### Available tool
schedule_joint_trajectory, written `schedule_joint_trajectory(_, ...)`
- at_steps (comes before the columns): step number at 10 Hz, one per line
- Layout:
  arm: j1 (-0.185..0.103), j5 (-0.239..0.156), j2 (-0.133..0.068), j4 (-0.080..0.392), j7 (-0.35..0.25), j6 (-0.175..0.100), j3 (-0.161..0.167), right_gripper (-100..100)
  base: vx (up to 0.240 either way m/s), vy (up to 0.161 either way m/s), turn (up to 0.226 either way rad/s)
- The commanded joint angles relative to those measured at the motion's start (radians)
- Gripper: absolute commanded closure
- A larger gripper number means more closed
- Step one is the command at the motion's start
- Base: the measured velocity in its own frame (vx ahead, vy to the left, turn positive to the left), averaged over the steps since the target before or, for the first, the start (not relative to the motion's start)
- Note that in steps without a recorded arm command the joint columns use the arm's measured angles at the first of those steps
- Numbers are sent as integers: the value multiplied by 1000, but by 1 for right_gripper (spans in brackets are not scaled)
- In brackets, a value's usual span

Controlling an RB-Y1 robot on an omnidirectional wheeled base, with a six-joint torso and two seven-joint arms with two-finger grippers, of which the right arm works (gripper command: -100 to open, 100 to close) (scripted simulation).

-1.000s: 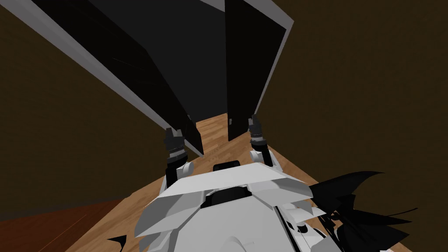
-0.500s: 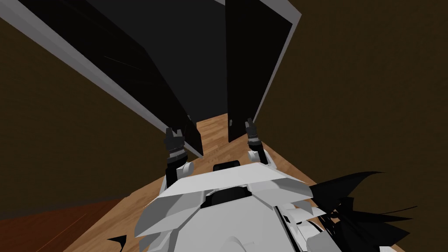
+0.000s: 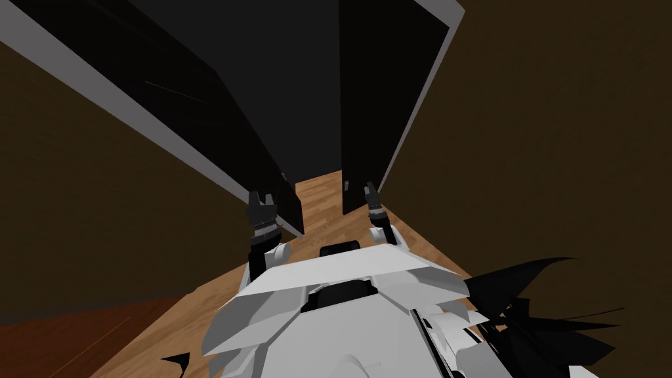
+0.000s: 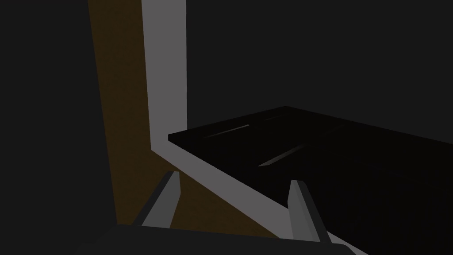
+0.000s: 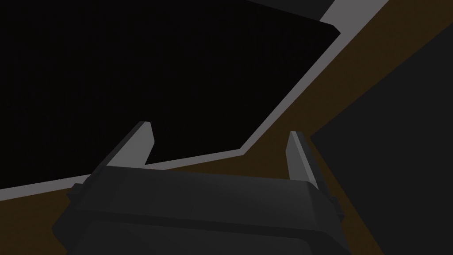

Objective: Push the door open

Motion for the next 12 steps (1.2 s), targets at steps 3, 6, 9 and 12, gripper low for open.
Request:
schedule_joint_trajectory(3, -31, -7, -1, 101, -11, -18, 8, -100, 48, -43, 33)
schedule_joint_trajectory(6, -54, -13, -3, 187, -22, -33, 17, -100, 60, -51, 51)
schedule_joint_trajectory(9, -78, -20, -4, 273, -34, -47, 26, -100, 60, -60, 51)
schedule_joint_trajectory(12, -102, -27, -4, 363, -46, -62, 34, -100, 72, -69, 61)
